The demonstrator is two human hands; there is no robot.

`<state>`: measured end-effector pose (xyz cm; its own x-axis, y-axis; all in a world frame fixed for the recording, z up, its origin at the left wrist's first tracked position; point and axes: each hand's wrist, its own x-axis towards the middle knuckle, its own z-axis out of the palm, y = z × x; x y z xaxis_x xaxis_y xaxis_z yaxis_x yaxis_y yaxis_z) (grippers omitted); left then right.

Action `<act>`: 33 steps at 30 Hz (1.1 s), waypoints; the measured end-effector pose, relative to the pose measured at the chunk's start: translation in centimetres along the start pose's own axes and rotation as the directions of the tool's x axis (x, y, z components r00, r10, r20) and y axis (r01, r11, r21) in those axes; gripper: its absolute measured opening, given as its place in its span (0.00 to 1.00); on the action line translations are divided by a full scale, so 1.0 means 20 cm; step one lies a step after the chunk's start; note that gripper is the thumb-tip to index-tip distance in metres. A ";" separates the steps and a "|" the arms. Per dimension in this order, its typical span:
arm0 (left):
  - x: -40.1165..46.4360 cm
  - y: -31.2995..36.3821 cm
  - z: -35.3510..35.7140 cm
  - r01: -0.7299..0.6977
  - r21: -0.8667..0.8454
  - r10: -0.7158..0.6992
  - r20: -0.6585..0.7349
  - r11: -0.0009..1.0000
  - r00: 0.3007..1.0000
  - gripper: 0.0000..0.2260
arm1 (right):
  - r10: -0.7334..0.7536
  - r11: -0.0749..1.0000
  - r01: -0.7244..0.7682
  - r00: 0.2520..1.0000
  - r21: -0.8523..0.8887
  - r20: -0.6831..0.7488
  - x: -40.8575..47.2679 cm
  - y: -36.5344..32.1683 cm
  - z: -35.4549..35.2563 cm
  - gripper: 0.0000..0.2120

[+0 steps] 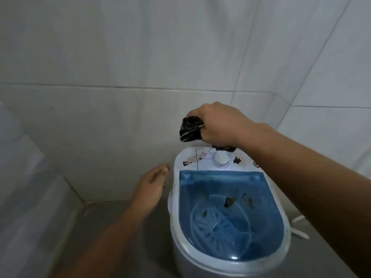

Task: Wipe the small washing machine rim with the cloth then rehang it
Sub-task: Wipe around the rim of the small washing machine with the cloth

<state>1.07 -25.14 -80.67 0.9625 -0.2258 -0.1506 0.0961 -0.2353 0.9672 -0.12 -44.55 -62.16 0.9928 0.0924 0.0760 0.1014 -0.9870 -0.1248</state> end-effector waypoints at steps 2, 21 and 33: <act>0.03 -0.01 0.02 -0.045 -0.049 0.047 0.038 0.998 0.998 0.13 | -0.043 0.998 0.042 0.999 -0.051 -0.004 -0.02 -0.01 0.04 0.27; 0.07 -0.14 0.12 -0.163 -0.257 0.171 0.011 0.953 0.985 0.13 | -0.187 0.982 0.188 0.981 -0.016 0.051 -0.05 0.12 0.33 0.10; 0.17 -0.20 0.11 -0.209 -0.273 0.217 -0.002 0.939 0.976 0.13 | 0.149 0.984 -0.138 0.983 0.108 -0.106 -0.06 0.29 0.33 0.22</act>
<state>3.34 -27.13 -85.48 0.9610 -0.2692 0.0633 -0.0418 0.0846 0.9955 -0.24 -49.57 -69.44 0.9845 -0.0706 0.1606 -0.0303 -0.9702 -0.2406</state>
